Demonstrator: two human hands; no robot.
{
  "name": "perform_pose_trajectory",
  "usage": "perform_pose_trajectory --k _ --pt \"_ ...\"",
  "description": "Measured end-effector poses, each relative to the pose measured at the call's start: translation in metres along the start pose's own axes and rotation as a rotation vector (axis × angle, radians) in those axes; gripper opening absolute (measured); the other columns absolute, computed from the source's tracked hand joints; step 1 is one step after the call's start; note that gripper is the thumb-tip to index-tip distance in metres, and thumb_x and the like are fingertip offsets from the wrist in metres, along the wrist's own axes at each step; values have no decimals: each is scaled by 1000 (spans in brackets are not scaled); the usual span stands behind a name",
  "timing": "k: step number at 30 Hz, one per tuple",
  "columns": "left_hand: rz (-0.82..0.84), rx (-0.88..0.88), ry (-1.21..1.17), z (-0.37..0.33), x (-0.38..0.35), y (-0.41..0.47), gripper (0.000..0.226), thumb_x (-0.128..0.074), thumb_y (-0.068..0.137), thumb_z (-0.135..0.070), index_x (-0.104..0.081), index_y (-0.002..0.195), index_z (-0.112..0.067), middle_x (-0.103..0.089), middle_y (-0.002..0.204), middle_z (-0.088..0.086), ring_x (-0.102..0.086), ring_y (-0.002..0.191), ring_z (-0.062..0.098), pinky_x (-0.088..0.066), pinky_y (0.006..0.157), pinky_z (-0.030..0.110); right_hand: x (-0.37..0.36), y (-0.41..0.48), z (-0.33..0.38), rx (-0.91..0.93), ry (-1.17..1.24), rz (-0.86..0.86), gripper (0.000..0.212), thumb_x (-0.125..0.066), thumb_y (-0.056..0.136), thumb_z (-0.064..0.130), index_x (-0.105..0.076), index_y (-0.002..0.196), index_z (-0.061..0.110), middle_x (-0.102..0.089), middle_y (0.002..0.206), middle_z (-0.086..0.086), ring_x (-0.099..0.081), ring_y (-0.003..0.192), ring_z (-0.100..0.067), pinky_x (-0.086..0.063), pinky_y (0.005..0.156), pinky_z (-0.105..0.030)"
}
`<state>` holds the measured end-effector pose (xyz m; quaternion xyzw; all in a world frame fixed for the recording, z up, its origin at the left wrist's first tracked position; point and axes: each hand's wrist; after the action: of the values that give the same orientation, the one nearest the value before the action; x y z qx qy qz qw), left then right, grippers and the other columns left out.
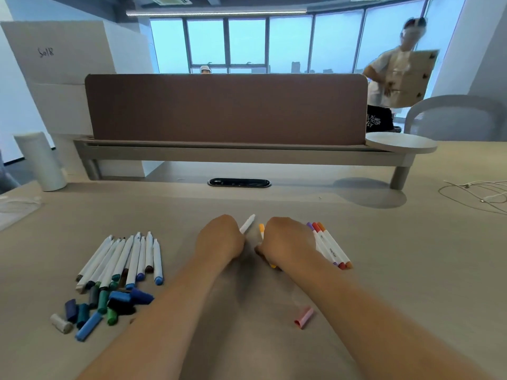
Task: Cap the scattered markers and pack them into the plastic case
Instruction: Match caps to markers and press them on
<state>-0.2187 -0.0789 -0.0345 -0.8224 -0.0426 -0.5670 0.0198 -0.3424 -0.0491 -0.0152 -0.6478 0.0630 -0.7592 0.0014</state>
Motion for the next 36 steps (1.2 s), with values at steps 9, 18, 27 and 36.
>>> perform_pose_trajectory --k 9,18,27,36 --pt "52 25 -305 12 16 -32 27 -61 89 -24 -64 74 -2 -59 68 10 -58 67 28 -41 55 29 4 -32 -13 -49 92 -120 21 -56 94 39 -58 102 19 -51 75 2 -60 81 -19 -49 76 -33" --pt "117 6 -440 26 17 -94 30 -58 96 -23 -71 95 4 -71 94 20 -63 80 30 -53 80 38 7 -98 -39 -129 33 22 29 -56 91 43 -62 102 16 -62 91 -2 -62 99 -20 -50 89 -33" --pt "223 -36 -637 43 26 -143 12 -54 97 -9 -64 100 -5 -68 78 10 -54 55 17 -44 48 24 3 -133 -29 -117 -69 103 45 -61 92 30 -51 132 12 -58 127 -9 -58 117 -26 -47 91 -33" --pt "295 -189 -598 67 33 -151 20 -55 89 -4 -59 106 -14 -68 79 9 -61 58 20 -45 51 29 3 -115 -21 3 -53 78 36 -65 87 20 -64 122 11 -59 85 -7 -57 86 -25 -47 75 -30"
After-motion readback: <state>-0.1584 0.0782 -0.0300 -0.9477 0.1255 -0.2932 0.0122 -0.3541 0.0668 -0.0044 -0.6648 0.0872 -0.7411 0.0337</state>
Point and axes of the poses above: each hand's wrist, its own y-axis towards the middle knuckle, its own x-axis out of the back of the hand, z = x × y
